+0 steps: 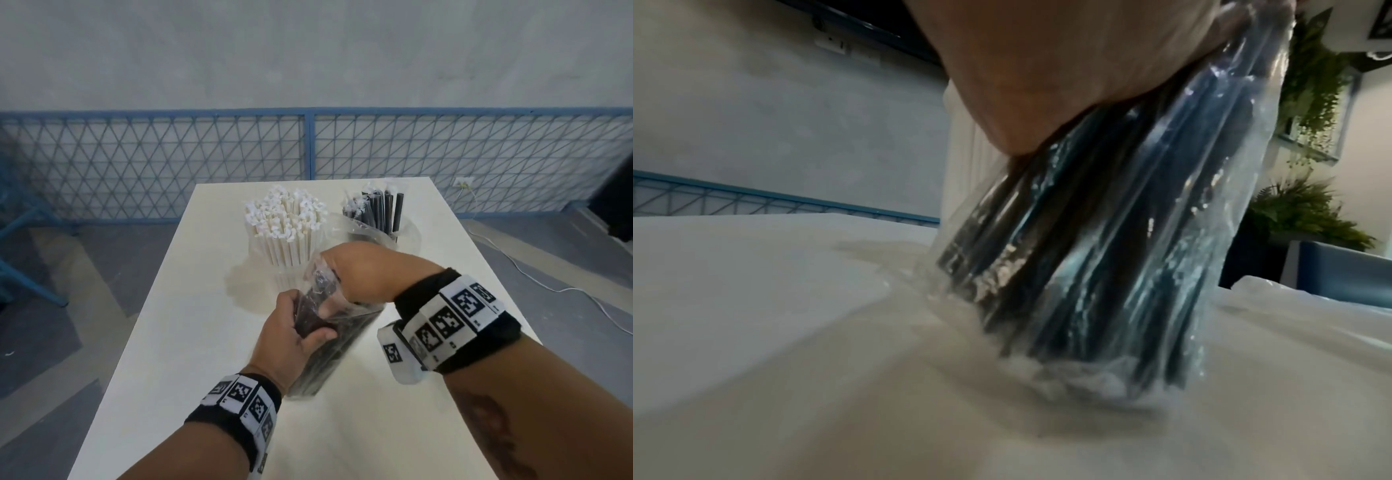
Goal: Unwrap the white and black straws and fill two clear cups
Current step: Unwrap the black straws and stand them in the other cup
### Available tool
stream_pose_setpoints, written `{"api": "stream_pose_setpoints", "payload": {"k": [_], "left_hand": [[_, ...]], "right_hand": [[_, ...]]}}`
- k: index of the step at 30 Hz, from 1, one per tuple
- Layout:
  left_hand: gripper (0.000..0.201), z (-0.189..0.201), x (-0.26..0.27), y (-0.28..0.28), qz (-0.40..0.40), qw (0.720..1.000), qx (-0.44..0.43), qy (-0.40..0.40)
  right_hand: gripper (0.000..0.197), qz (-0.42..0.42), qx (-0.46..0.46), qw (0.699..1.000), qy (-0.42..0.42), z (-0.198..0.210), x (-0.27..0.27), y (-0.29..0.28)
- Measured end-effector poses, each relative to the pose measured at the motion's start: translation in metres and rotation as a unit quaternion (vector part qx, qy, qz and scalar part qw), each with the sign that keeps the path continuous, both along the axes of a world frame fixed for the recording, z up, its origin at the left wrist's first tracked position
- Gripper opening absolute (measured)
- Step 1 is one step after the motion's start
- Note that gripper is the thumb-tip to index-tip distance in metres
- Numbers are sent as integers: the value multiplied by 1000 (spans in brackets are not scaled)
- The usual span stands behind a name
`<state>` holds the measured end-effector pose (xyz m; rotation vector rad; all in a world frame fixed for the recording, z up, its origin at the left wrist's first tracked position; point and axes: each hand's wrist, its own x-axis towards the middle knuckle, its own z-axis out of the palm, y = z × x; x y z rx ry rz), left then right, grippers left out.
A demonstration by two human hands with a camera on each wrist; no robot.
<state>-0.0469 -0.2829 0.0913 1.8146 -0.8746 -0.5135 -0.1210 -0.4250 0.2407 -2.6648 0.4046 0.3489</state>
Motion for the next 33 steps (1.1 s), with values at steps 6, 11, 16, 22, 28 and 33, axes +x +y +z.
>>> {"api": "stream_pose_setpoints", "payload": {"k": [6, 11, 16, 22, 28, 33], "left_hand": [[94, 1, -4, 1, -10, 999, 1, 31], [84, -1, -2, -1, 18, 999, 22, 26], [35, 1, -6, -15, 78, 995, -20, 60], [29, 3, -10, -23, 89, 990, -62, 92], [52, -4, -14, -16, 41, 990, -34, 128], [48, -6, -12, -16, 28, 990, -14, 137]], "right_hand": [[17, 7, 20, 999, -47, -8, 0, 0], [20, -4, 0, 994, -105, 31, -5, -12], [58, -108, 88, 970, -198, 45, -9, -22], [75, -180, 328, 891, -257, -2, -19, -6], [33, -200, 414, 839, -291, -9, -6, 16], [19, -189, 407, 818, -361, 27, -3, 18]]}}
